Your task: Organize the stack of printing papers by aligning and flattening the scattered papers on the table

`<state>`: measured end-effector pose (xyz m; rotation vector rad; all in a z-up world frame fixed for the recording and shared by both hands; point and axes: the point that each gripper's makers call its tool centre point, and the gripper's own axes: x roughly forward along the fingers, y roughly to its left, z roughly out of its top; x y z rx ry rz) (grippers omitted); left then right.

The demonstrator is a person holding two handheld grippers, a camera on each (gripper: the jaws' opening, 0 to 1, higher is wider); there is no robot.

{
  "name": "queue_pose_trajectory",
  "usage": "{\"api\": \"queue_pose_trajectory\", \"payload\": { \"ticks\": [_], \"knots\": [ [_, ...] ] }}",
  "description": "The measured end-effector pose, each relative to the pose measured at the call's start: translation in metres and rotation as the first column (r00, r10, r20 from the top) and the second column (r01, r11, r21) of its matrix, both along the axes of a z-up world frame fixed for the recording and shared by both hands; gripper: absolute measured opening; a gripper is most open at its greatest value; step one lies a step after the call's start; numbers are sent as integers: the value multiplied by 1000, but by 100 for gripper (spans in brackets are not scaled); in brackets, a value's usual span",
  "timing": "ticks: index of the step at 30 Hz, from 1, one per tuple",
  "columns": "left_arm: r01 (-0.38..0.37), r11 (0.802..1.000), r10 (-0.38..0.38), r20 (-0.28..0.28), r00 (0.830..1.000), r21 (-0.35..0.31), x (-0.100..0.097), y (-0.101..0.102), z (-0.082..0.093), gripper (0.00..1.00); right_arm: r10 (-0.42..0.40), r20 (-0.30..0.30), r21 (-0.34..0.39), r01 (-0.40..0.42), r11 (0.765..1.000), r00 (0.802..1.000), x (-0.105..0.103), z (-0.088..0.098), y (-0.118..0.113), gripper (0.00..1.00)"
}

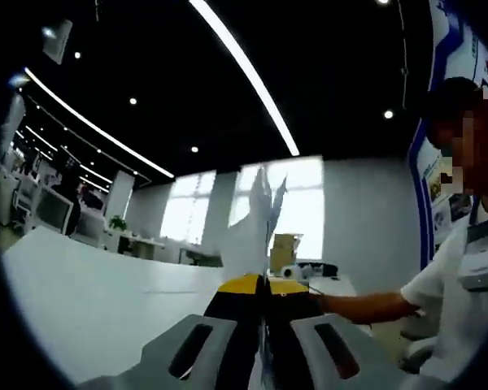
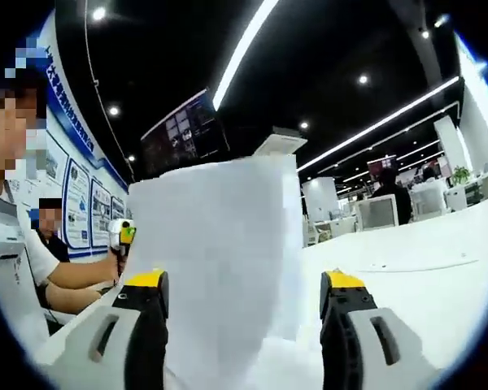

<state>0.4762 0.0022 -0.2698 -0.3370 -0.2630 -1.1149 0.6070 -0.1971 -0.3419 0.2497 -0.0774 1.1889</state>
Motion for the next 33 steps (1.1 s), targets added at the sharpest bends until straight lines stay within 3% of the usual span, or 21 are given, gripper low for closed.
{"api": "queue_pose_trajectory", "payload": {
  "ticks": [3, 5, 7, 9, 10, 11, 13, 15, 17, 18, 19, 20, 21, 22, 23, 24, 25, 27, 29, 31, 33],
  "knots": [
    [65, 998, -65, 20, 998, -12, -8, 0, 2, 5, 71, -11, 55, -70, 996, 997, -4, 5, 4, 77],
    [53, 999, -53, 13, 998, -10, -5, 2, 1, 5, 119, -17, 87, -117, 989, 993, -10, 10, 8, 77],
    [90, 996, -90, 1, 996, -27, -5, 4, 0, 5, 211, -2, 153, -208, 966, 977, -23, 26, 13, 74],
    [113, 993, -114, -5, 994, -46, -5, 6, 0, 5, 302, 32, 183, -303, 935, 953, -39, 37, 18, 52],
    [105, 993, -105, -8, 994, -54, -2, 7, 0, 5, 321, 67, 155, -328, 932, 945, -46, 38, 19, 29],
    [99, 994, -100, -8, 995, -56, 0, 7, 1, 5, 345, 110, 94, -356, 930, 932, -57, 36, 23, 12],
    [63, 996, -63, -5, 998, -58, 6, 10, 2, 5, 344, 107, 74, -352, 933, 933, -62, 39, 23, 1],
    [-19, 998, 20, 8, 1000, -53, 18, 15, 6, 5, 286, 158, 39, -295, 955, 945, -71, 53, 17, 0],
    [-70, 996, 72, 57, 996, -47, 20, 11, 14, 5, 160, 218, 0, -164, 986, 963, -69, 68, 10, 0],
    [-92, 994, 96, 65, 993, -66, 21, 11, 21, 6, 115, 268, 2, -120, 993, 957, -73, 77, 8, 0],
    [-93, 994, 97, 60, 994, -66, 21, 8, 24, 6, 52, 279, -12, -51, 999, 959, -73, 81, 6, 0],
    [-143, 988, 146, 57, 988, -57, 26, 7, 25, 6, 6, 284, -38, 5, 999, 959, -73, 81, 3, 0],
    [-164, 985, 169, 103, 980, -58, 24, 4, 30, 6, -22, 343, -52, 42, 998, 939, -78, 84, 0, 0],
    [-150, 987, 155, 103, 982, -58, 21, -1, 29, 6, -86, 345, -5, 94, 996, 934, -78, 90, -7, 0],
    [-150, 987, 155, 99, 983, -58, 22, -3, 27, 6, -91, 313, 19, 90, 996, 945, -78, 90, -9, 5],
    [-148, 988, 152, 89, 984, -52, 24, -4, 24, 6, -30, 214, 37, 22, 999, 976, -85, 75, -10, 16],
    [-108, 994, 109, 26, 994, -35, 23, -8, 9, 6, -28, 157, 25, 25, 999, 987, -82, 64, -12, 30],
    [-56, 997, 55, -41, 998, -44, 23, -10, -7, 6, -21, 66, -42, 24, 999, 998, -75, 28, -15, 28],
    [-56, 998, 54, -45, 998, -37, 22, -8, -14, 6, -23, 114, -71, 31, 997, 993, -77, 17, -18, 19],
    [-19, 998, 17, -48, 999, -55, 14, -9, -13, 6, 33, 137, 2, -33, 999, 990, -91, 27, -19, 12],
    [-1, 998, -1, -25, 1000, -64, 7, -9, -9, 6, 59, 183, 9, -62, 998, 981, -99, 39, -21, 1]
  ]
}}
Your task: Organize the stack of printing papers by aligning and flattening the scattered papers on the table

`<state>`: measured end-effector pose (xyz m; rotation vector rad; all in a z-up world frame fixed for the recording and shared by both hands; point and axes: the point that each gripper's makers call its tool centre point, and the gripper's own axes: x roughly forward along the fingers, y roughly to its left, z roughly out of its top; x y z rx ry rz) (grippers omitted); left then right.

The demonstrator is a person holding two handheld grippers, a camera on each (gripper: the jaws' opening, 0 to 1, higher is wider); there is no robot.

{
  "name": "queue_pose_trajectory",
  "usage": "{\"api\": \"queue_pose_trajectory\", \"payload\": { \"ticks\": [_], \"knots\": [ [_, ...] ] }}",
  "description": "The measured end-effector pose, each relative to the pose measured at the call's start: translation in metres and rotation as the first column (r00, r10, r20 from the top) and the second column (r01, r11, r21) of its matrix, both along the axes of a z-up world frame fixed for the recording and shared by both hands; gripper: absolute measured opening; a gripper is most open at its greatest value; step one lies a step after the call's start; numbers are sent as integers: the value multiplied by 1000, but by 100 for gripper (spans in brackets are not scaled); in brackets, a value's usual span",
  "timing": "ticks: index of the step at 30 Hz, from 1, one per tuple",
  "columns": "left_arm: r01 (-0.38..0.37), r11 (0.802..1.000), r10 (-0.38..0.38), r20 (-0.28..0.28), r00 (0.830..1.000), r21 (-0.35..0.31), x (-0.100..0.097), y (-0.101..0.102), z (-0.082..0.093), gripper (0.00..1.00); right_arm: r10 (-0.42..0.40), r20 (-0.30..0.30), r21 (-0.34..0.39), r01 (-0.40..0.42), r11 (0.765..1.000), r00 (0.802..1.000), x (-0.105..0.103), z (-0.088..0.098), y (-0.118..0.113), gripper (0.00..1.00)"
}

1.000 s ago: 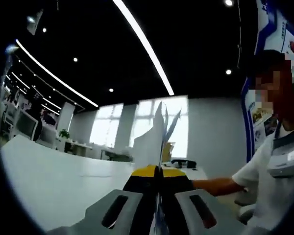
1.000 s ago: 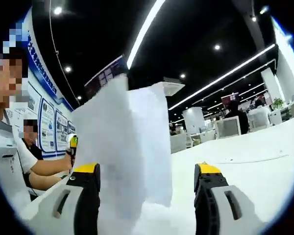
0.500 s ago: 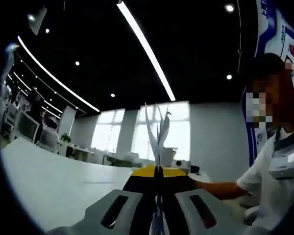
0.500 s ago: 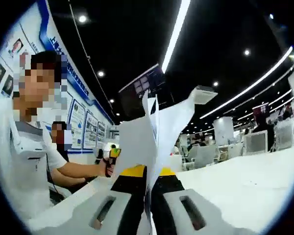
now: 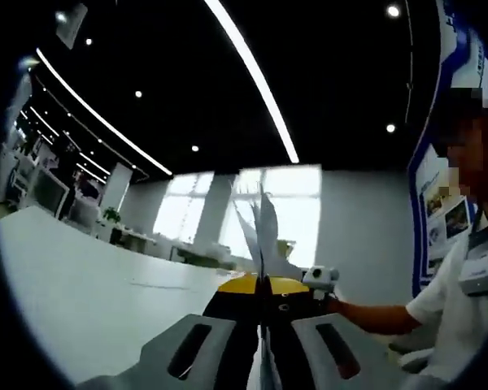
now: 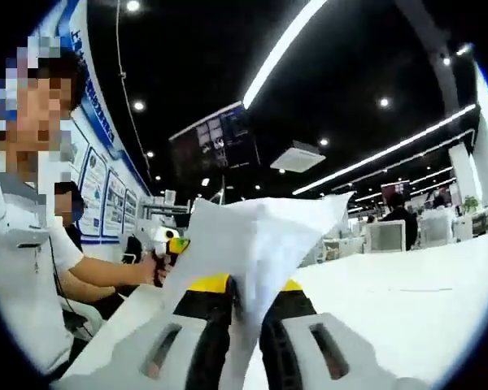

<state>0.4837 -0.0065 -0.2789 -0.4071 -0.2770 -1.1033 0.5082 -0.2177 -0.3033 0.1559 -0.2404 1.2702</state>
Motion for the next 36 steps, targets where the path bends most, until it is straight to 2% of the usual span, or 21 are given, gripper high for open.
{"api": "queue_pose_trajectory", "payload": {
  "ticks": [1, 3, 5, 6, 7, 8, 9, 11, 13, 15, 19, 23, 24, 25, 26, 29, 30, 31, 32, 34, 36],
  "knots": [
    [-7, 1000, 7, 55, 998, -5, -4, -2, 7, 6, -4, 55, 5, 4, 1000, 998, -4, 10, 2, 0],
    [7, 999, -2, 94, 996, -54, -8, -2, 26, 6, -54, 121, -7, 55, 998, 991, 0, 35, 3, 0],
    [4, 996, 7, 136, 991, -85, -9, -1, 40, 6, -57, 174, 7, 57, 998, 983, -1, 57, 3, 0],
    [3, 994, 12, 133, 991, -111, -6, 3, 44, 6, -69, 160, 54, 61, 997, 985, 2, 72, 0, 4],
    [7, 993, 7, 118, 993, -114, -3, 6, 41, 8, -77, 108, 79, 69, 995, 991, 6, 73, -2, 21],
    [-5, 994, 12, 66, 998, -113, 1, 8, 30, 9, -53, 32, 51, 51, 997, 998, 9, 60, -2, 32],
    [-20, 994, 24, 36, 999, -103, 5, 10, 19, 9, -32, -19, 35, 33, 999, 999, 8, 46, -1, 34],
    [-18, 997, 20, 22, 1000, -81, 3, 11, 1, 8, -22, 9, -25, 22, 999, 1000, 5, 16, 0, 27],
    [-29, 996, 30, 13, 999, -85, 3, 15, -8, 7, -35, 22, -53, 36, 998, 999, 3, -3, 1, 26],
    [-29, 996, 30, 14, 999, -83, 0, 15, -9, 6, 12, -25, -46, -13, 999, 1000, -5, -13, 4, 23],
    [-42, 995, 44, 21, 999, -86, 0, 17, -10, 6, 16, -13, -98, -18, 995, 1000, -7, -23, 12, 12],
    [-35, 991, 33, -21, 999, -131, 5, 22, -9, 5, -10, -24, -46, 8, 999, 1000, 1, -10, 10, 31],
    [-8, 983, -2, -53, 999, -185, 3, 23, -6, 5, 22, -63, -48, -25, 999, 998, -1, -14, 13, 36],
    [-11, 982, -1, -61, 998, -191, 4, 24, -6, 5, 39, -86, -65, -45, 997, 996, -2, -22, 16, 40],
    [-16, 980, 7, -50, 999, -197, 5, 27, -6, 5, 45, -141, -120, -62, 991, 989, 1, -41, 19, 40],
    [0, 977, -9, -41, 999, -214, 4, 30, -5, 5, 44, -261, -204, -100, 974, 964, 13, -80, 28, 38],
    [3, 977, -11, -35, 999, -213, 3, 29, -5, 5, 38, -275, -250, -110, 962, 961, 16, -85, 30, 37],
    [4, 978, -10, -28, 1000, -210, 2, 28, -5, 5, 48, -258, -215, -106, 971, 965, 17, -75, 35, 35],
    [5, 976, -11, -27, 1000, -216, 2, 28, -4, 5, 103, -271, -177, -154, 972, 957, 11, -69, 40, 30],
    [-9, 971, 3, -28, 1000, -238, 3, 33, -2, 5, 95, -268, -194, -150, 969, 959, 13, -69, 38, 9],
    [-17, 973, 10, -30, 999, -231, 4, 33, -2, 5, 128, -224, -160, -166, 973, 966, 6, -61, 38, 1]
  ]
}}
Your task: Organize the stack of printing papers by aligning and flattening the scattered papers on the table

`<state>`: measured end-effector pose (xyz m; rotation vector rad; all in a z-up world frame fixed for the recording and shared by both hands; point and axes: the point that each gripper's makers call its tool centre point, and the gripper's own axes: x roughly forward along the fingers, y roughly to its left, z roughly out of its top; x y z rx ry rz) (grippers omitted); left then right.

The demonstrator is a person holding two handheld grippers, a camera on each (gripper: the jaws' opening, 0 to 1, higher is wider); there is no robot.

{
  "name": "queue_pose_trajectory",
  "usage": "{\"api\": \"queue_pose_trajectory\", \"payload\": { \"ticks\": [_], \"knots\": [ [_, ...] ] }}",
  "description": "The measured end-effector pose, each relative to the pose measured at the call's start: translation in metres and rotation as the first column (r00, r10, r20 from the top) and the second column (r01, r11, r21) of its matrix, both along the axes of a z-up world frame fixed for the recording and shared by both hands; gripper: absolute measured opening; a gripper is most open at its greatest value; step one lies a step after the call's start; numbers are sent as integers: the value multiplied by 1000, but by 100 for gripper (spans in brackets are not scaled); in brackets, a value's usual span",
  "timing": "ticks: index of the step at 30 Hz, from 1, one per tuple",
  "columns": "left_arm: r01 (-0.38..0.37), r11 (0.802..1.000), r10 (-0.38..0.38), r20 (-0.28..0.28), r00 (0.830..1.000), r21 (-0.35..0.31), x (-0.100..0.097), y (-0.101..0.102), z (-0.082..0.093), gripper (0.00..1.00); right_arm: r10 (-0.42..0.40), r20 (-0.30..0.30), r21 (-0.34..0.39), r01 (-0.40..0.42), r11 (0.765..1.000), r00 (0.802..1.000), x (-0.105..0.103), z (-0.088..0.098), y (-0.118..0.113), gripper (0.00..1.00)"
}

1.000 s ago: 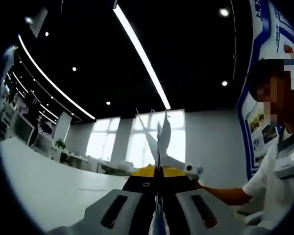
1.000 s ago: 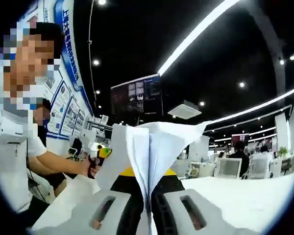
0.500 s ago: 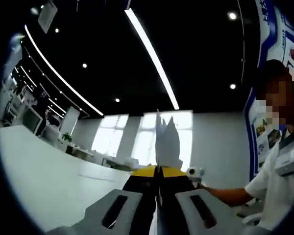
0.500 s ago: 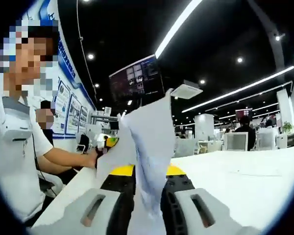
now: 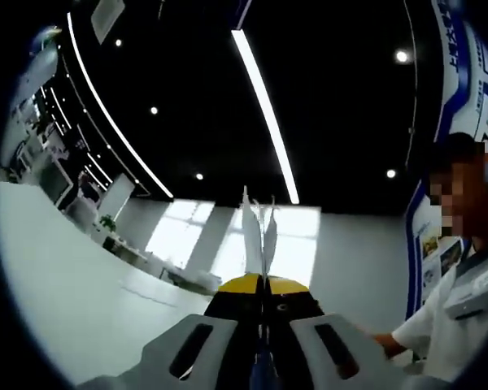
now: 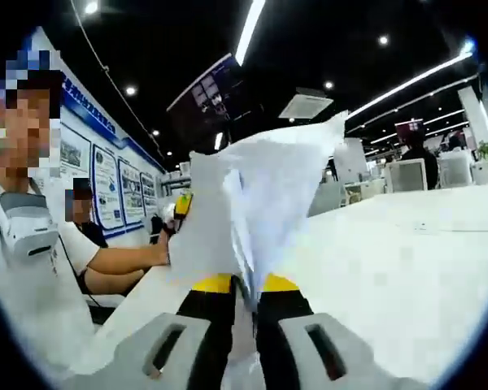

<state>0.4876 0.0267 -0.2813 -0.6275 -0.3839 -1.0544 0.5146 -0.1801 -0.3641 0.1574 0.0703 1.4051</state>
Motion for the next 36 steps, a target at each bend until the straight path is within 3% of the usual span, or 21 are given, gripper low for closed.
{"api": "queue_pose_trajectory", "payload": {
  "ticks": [4, 7, 10, 12, 14, 15, 17, 20, 23, 24, 25, 26, 27, 28, 29, 30, 31, 32, 33, 34, 36],
  "knots": [
    [16, 1000, -18, -92, 996, -24, 8, 3, -7, 5, 11, -2, 5, -11, 1000, 1000, -6, 5, -8, 2],
    [27, 999, -32, -120, 992, -45, 15, 8, -8, 5, 34, -102, 102, -23, 995, 994, -10, 22, -14, 14],
    [29, 997, -48, -300, 953, -68, 34, 12, -25, 5, 30, -154, 162, -4, 987, 988, -2, 32, -18, 13],
    [7, 998, -29, -336, 942, -64, 39, 15, -29, 5, 25, -216, 145, 7, 989, 976, 1, 27, -17, 2],
    [18, 997, -43, -347, 937, -77, 41, 15, -28, 5, 25, -229, 133, 6, 991, 973, 1, 24, -14, 0],
    [-8, 997, -22, -388, 921, -75, 46, 17, -32, 5, 8, -251, 104, 18, 994, 968, 1, 20, -13, 0],
    [-9, 998, -13, -350, 937, -60, 44, 15, -28, 5, 5, -232, 105, 20, 994, 973, 1, 22, -14, 0],
    [37, 996, -67, -385, 921, -84, 43, 11, -28, 6, 5, -224, 92, 16, 996, 975, -2, 27, -18, 0],
    [-61, 997, 29, -514, 857, -45, 62, 13, -46, 5, -63, -233, 10, 67, 998, 970, 5, 25, -17, 0],
    [-85, 994, 26, -623, 782, -65, 69, 15, -58, 5, -83, -279, 2, 86, 996, 957, 8, 25, -15, 0],
    [-79, 993, 10, -629, 778, -83, 71, 14, -58, 5, -109, -332, -23, 107, 994, 937, 11, 21, -14, 0],
    [-97, 994, 32, -692, 721, -55, 75, 16, -72, 5, -125, -394, -55, 112, 992, 911, 13, 14, -14, 0],
    [-111, 993, 39, -765, 643, -43, 79, 15, -86, 5, -150, -459, -105, 114, 988, 876, 15, 4, -15, 0],
    [-104, 994, 37, -756, 653, -41, 80, 13, -87, 5, -197, -494, -149, 141, 979, 847, 21, -6, -16, 0],
    [-106, 994, 58, -762, 645, -14, 82, 13, -92, 5, -210, -510, -168, 143, 975, 834, 23, -13, -17, 0],
    [-112, 994, 65, -817, 573, 1, 82, 12, -104, 5, -226, -566, -205, 130, 970, 793, 22, -24, -17, 0],
    [-120, 992, 90, -836, 541, 29, 84, 10, -113, 5, -264, -592, -248, 139, 959, 762, 26, -35, -20, 0],
    [-112, 992, 109, -842, 528, 58, 85, 7, -120, 5, -297, -608, -305, 128, 944, 736, 24, -48, -22, 0],
    [-122, 988, 142, -848, 511, 92, 88, 7, -128, 5, -326, -564, -337, 149, 930, 759, 28, -59, -21, 0],
    [-119, 983, 182, -867, 465, 142, 88, 4, -141, 5, -362, -561, -377, 160, 913, 744, 29, -69, -23, 0],
    [-119, 977, 213, -864, 455, 178, 72, -3, -148, 6, -383, -523, -404, 174, 898, 761, 30, -76, -24, 0]
  ]
}}
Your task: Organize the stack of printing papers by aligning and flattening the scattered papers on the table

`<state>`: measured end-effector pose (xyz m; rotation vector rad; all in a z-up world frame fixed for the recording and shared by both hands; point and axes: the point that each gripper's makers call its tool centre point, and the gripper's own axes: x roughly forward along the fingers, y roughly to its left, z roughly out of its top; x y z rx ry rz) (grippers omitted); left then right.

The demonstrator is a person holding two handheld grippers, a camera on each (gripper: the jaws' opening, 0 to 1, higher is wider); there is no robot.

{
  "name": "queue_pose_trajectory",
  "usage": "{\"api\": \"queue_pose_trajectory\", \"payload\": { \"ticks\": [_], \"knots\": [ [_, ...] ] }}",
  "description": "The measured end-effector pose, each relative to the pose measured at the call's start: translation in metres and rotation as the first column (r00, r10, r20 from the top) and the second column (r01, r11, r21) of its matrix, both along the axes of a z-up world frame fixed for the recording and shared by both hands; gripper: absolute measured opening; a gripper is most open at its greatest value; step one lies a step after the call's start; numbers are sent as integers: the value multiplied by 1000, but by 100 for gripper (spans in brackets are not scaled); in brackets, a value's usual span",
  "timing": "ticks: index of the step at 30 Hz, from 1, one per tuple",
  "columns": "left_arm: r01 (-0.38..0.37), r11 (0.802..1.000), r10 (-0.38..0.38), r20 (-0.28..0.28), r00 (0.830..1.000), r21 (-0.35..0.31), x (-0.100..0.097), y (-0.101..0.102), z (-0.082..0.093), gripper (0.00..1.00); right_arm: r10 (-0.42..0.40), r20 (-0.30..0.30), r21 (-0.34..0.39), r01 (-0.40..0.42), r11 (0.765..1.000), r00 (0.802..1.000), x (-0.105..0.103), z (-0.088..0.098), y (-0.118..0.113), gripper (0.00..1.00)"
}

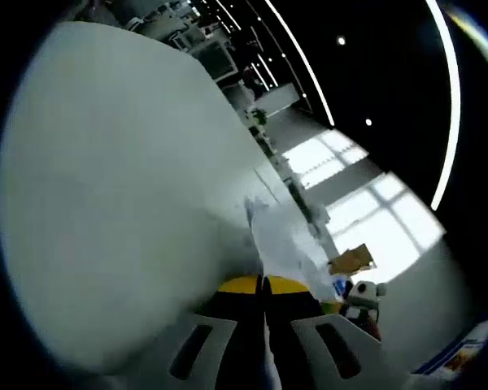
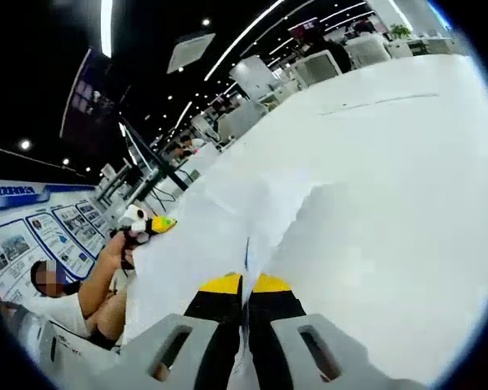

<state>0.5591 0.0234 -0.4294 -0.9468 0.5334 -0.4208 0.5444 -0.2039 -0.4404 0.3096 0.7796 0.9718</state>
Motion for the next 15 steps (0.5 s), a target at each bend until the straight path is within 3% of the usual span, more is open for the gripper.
{"api": "queue_pose_trajectory", "payload": {
  "ticks": [1, 3, 4, 6, 7, 8, 9, 10, 12, 13, 14, 15],
  "knots": [
    [-1, 1000, 1, -5, 1000, 18, -8, -4, -3, 6, -1, 16, -18, 1, 1000, 1000, 0, -4, 0, 0],
    [-9, 1000, 9, 23, 1000, -13, -2, -4, 4, 6, -6, 83, -4, 7, 1000, 997, 7, 2, -2, 0],
    [-5, 1000, 6, 27, 1000, -7, -1, -6, 3, 6, -20, 165, 3, 20, 1000, 986, 13, 6, -3, 3],
    [-12, 998, 15, 53, 998, -55, 2, -8, 9, 5, 21, 199, 53, -32, 998, 980, 4, 9, 2, 14],
    [-34, 988, 59, 167, 984, -148, 6, 1, 31, 5, 43, 178, 61, -55, 997, 983, -1, 8, 3, 18],
    [-32, 985, 57, 145, 988, -169, 4, 1, 33, 5, 74, 239, 66, -92, 994, 968, -1, 11, 5, 12],
    [-35, 987, 75, 259, 963, -156, 8, 3, 48, 5, 102, 236, 42, -115, 993, 966, -6, 8, 4, 5],
    [7, 987, 40, 293, 955, -160, 4, -3, 58, 5, 110, 284, 68, -135, 989, 952, -7, 18, 6, 1],
    [15, 991, 32, 343, 939, -132, 1, -3, 66, 5, 94, 293, 82, -123, 989, 951, -6, 24, 5, 0],
    [39, 997, -3, 438, 899, -74, -6, -5, 82, 5, 62, 330, 120, -107, 987, 942, -4, 40, 4, 0],
    [64, 998, -59, 554, 831, 11, -16, -8, 103, 6, 19, 383, 168, -90, 982, 923, -2, 63, 3, 0],
    [76, 991, -131, 664, 736, 112, -28, -13, 126, 6, -29, 445, 215, -75, 974, 895, 0, 88, 0, 0]
  ]
}}
